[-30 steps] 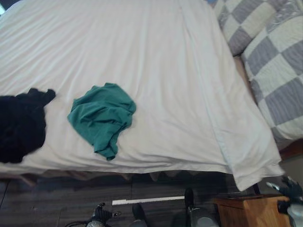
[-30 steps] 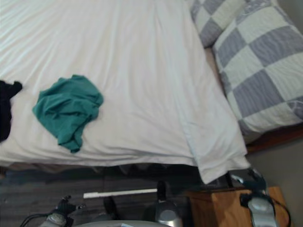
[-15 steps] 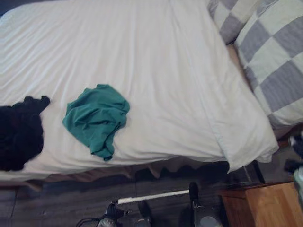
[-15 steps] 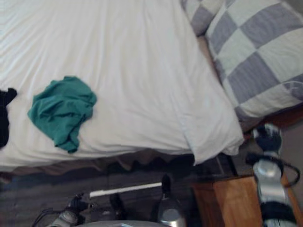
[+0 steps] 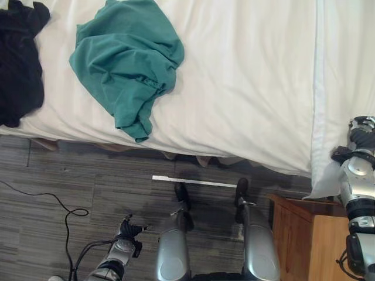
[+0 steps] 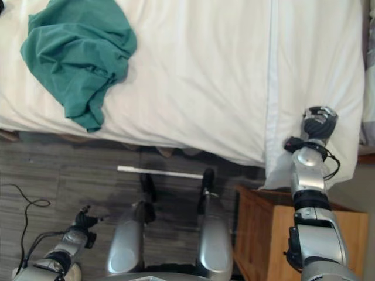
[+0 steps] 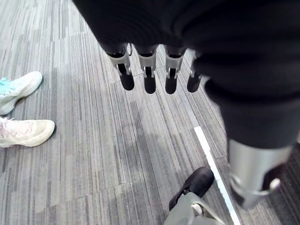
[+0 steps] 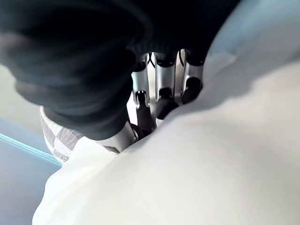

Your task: Tidy up the quilt and then pick up the clothes from the bed and put them into the laundry hamper.

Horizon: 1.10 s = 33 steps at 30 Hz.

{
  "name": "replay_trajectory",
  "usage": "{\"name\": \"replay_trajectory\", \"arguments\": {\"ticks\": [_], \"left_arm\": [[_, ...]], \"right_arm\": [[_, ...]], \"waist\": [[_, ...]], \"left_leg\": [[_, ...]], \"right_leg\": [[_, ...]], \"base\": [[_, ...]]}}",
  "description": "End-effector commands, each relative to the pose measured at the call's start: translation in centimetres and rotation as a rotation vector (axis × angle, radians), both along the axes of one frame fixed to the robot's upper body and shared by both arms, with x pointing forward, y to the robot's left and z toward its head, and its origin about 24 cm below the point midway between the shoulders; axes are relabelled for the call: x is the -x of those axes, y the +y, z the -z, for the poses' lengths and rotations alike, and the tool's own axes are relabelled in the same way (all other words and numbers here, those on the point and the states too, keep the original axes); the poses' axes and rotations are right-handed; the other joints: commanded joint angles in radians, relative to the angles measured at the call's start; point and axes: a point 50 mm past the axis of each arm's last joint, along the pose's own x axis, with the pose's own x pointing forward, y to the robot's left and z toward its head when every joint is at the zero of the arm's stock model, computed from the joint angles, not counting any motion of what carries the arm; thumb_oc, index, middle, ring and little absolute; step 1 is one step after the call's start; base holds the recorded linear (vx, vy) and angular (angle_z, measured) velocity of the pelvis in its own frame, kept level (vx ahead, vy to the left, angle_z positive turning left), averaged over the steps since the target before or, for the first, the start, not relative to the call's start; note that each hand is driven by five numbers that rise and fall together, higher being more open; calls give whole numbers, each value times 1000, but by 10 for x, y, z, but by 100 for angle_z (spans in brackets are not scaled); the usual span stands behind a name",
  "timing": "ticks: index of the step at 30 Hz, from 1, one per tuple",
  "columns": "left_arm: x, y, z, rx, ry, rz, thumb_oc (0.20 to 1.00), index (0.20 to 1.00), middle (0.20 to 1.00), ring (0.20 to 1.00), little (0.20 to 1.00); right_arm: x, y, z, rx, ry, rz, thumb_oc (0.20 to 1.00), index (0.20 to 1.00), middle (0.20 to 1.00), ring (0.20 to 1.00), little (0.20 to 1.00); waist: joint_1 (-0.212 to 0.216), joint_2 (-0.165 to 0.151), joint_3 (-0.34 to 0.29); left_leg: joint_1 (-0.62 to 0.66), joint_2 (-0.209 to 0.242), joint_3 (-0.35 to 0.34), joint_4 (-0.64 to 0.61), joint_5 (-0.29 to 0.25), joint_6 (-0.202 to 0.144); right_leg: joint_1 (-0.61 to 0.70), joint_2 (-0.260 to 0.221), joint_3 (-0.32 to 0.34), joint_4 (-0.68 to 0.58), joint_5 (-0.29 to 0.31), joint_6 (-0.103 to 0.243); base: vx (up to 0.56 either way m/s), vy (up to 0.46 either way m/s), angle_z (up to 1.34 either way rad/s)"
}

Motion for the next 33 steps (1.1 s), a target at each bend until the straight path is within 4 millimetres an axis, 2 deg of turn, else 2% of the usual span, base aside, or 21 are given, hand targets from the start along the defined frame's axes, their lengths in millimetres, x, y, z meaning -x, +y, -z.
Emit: {"name": "replay_trajectory", "arguments": {"ticks": [1, 5, 7, 8, 9, 10, 11, 12, 15, 16, 20, 21, 24, 25, 26, 27, 28, 30, 31, 32, 33], "left_arm": [[25, -6, 15, 4, 76, -49, 1000, 1000, 1000, 1000, 1000], [33, -11, 20, 3, 112, -35, 1000, 1000, 1000, 1000, 1000], [35, -15, 23, 2, 128, 5, 1000, 1000, 1000, 1000, 1000], [37, -18, 24, 2, 143, 39, 1000, 1000, 1000, 1000, 1000], [37, -17, 24, 1, 143, 39, 1000, 1000, 1000, 1000, 1000], [37, -20, 25, 5, 149, 60, 1000, 1000, 1000, 1000, 1000], [36, -22, 25, 7, 156, 83, 1000, 1000, 1000, 1000, 1000], [36, -23, 25, 17, 164, 99, 1000, 1000, 1000, 1000, 1000], [37, -23, 26, 29, 181, 128, 1000, 1000, 1000, 1000, 1000], [36, -23, 26, 29, 181, 135, 1000, 1000, 1000, 1000, 1000], [27, -26, 22, 40, 135, 129, 1000, 1000, 1000, 1000, 1000], [17, -28, 18, 74, 73, 76, 1000, 1000, 1000, 1000, 1000], [20, -28, 19, 70, 75, 59, 1000, 1000, 1000, 1000, 1000], [20, -28, 19, 70, 75, 59, 1000, 1000, 1000, 1000, 1000], [21, -25, 19, 52, 82, 64, 1000, 1000, 1000, 1000, 1000], [25, -16, 19, 6, 124, 84, 1000, 1000, 1000, 1000, 1000], [29, -11, 19, -16, 151, 93, 1000, 1000, 1000, 1000, 1000], [48, -1, 24, -49, 226, 87, 1000, 1000, 1000, 1000, 1000], [51, 1, 25, -43, 232, 73, 1000, 1000, 1000, 1000, 1000], [56, 6, 25, -39, 242, 32, 1000, 1000, 1000, 1000, 1000], [61, 12, 24, -48, 262, 3, 1000, 1000, 1000, 1000, 1000]], "right_arm": [[89, 12, 147, -250, 544, 57, 200, 200, 200, 200, 200], [165, 39, 215, -359, 900, 21, 200, 200, 200, 200, 200], [211, 53, 239, -382, 1118, -25, 200, 200, 200, 200, 200], [244, 60, 251, -397, 1272, -59, 200, 200, 200, 200, 200], [244, 61, 251, -397, 1272, -60, 200, 200, 200, 200, 200], [258, 61, 255, -415, 1346, -64, 291, 291, 291, 291, 291], [272, 62, 257, -455, 1414, -56, 784, 784, 784, 784, 784], [276, 62, 258, -473, 1444, -70, 1000, 1000, 1000, 1000, 1000], [270, 64, 259, -405, 1525, -183, 1000, 1000, 1000, 1000, 1000], [254, 63, 257, -364, 1497, -227, 1000, 1000, 1000, 1000, 1000], [229, 60, 251, -268, 1471, -293, 1000, 1000, 1000, 1000, 1000], [201, 55, 242, -159, 1434, -336, 1000, 1000, 1000, 1000, 1000], [174, 60, 235, -93, 1369, -399, 1000, 1000, 1000, 1000, 1000], [174, 60, 235, -93, 1369, -399, 1000, 1000, 1000, 1000, 1000], [168, 65, 234, -89, 1345, -424, 1000, 1000, 1000, 1000, 1000], [175, 69, 237, -143, 1331, -437, 1000, 1000, 1000, 1000, 1000], [186, 70, 242, -178, 1350, -432, 1000, 1000, 1000, 1000, 1000], [208, 73, 249, -258, 1396, -403, 1000, 1000, 1000, 1000, 1000], [214, 74, 251, -273, 1412, -394, 1000, 1000, 1000, 1000, 1000], [217, 74, 253, -285, 1425, -382, 1000, 1000, 1000, 1000, 1000], [217, 79, 254, -288, 1436, -399, 1000, 1000, 1000, 1000, 1000]], "waist": [[-25, 27, -44], [-55, 4, -84], [-66, -5, -120], [-69, -8, -156], [-69, -9, -157], [-66, -7, -174], [-62, -6, -193], [-57, -5, -205], [-49, 2, -231], [-44, 8, -232], [-29, 10, -221], [-13, 8, -217], [1, 10, -238], [1, 10, -237], [2, 5, -246], [-3, 16, -273], [-8, 24, -294], [0, 24, -329], [2, 14, -326], [10, 4, -313], [21, -6, -298]], "left_leg": [[27, 109, -11, 74, -12, -89], [155, 75, 17, -51, 15, -95], [224, 59, 27, -120, 28, -95], [282, 46, 32, -183, 43, -93], [280, 45, 33, -185, 47, -92], [304, 40, 31, -208, 53, -92], [319, 37, 29, -223, 56, -91], [332, 35, 25, -231, 55, -90], [354, 28, 13, -243, 49, -88], [362, 15, 11, -232, 31, -83], [306, -3, -12, -95, 5, -88], [242, 30, -47, -25, 15, -121], [259, 142, -78, -78, 61, -154], [260, 142, -78, -78, 61, -154], [265, 198, -81, -103, 92, -164], [270, 318, -49, -158, 181, -190], [282, 343, -16, -185, 200, -205], [279, 322, -12, -195, 173, -208], [268, 299, -19, -179, 152, -208], [263, 275, -23, -158, 121, -208], [260, 249, -10, -140, 96, -190]], "right_leg": [[52, -13, 3, -76, 82, 23], [160, -12, -8, -186, 122, 39], [218, -6, -17, -234, 142, 50], [267, -2, -20, -271, 152, 57], [265, -2, -20, -273, 156, 56], [287, -1, -23, -288, 157, 58], [302, 0, -27, -298, 157, 59], [322, 1, -31, -310, 157, 60], [354, -2, -28, -336, 155, 63], [371, -4, -20, -346, 153, 66], [386, -33, -25, -369, 160, 60], [393, -70, -44, -387, 170, 64], [388, -123, -43, -385, 184, 94], [389, -123, -44, -385, 184, 94], [377, -152, -42, -379, 190, 109], [379, -198, -72, -371, 178, 133], [382, -212, -92, -369, 181, 133], [398, -266, -120, -341, 216, 133], [401, -300, -119, -312, 270, 133], [393, -347, -128, -262, 369, 133], [380, -387, -164, -212, 430, 133]], "base": [[45, 67, -3], [84, 63, -14], [183, 53, 7], [158, 29, 10], [155, 20, 6], [84, -8, 6], [136, -17, 4], [110, -24, 1], [76, -12, -7], [35, 7, -11], [-55, 50, 0], [-65, 217, 12], [-10, 345, 24], [-4, 298, 8], [13, 513, 14], [35, 697, 35], [127, 699, 68], [202, 445, 102], [197, 364, 62], [163, 393, 47], [107, 395, 71]]}}
